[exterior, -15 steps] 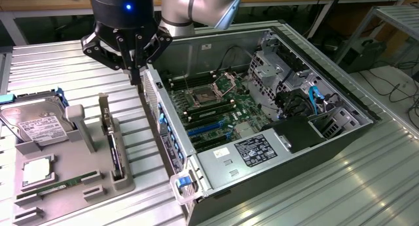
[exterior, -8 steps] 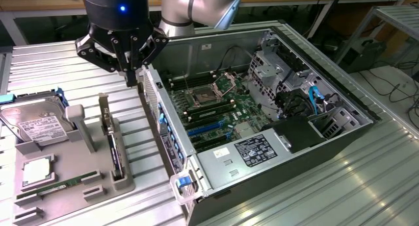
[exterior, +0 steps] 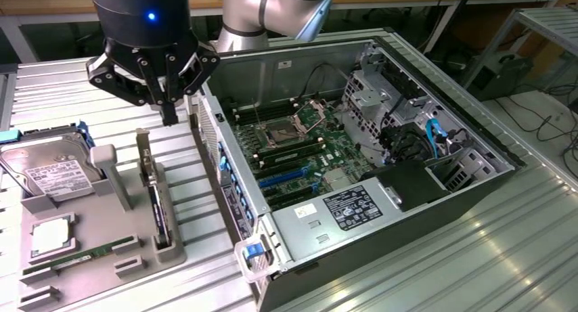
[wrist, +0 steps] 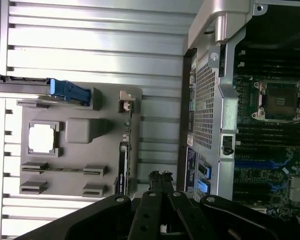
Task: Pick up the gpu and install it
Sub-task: 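Reach for the gpu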
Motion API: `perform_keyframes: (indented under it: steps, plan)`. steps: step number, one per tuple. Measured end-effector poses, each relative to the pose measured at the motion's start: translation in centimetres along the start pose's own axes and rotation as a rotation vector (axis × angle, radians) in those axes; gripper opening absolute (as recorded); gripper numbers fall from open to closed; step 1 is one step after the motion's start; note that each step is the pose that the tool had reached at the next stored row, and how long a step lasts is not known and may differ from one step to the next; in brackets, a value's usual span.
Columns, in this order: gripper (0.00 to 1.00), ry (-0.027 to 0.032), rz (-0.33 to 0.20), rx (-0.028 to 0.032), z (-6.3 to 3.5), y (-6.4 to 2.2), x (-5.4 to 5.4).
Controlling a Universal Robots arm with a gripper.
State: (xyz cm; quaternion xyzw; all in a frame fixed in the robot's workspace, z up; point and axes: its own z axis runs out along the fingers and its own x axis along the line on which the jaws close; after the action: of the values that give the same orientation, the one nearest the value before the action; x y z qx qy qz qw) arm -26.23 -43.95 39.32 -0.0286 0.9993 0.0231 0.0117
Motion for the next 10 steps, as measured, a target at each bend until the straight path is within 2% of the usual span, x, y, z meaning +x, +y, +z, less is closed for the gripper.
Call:
perform_keyframes:
  steps: [10]
  plan:
    - [0.11,0.0013,-0.030,-0.0008,-0.07,-0.64,1.9]
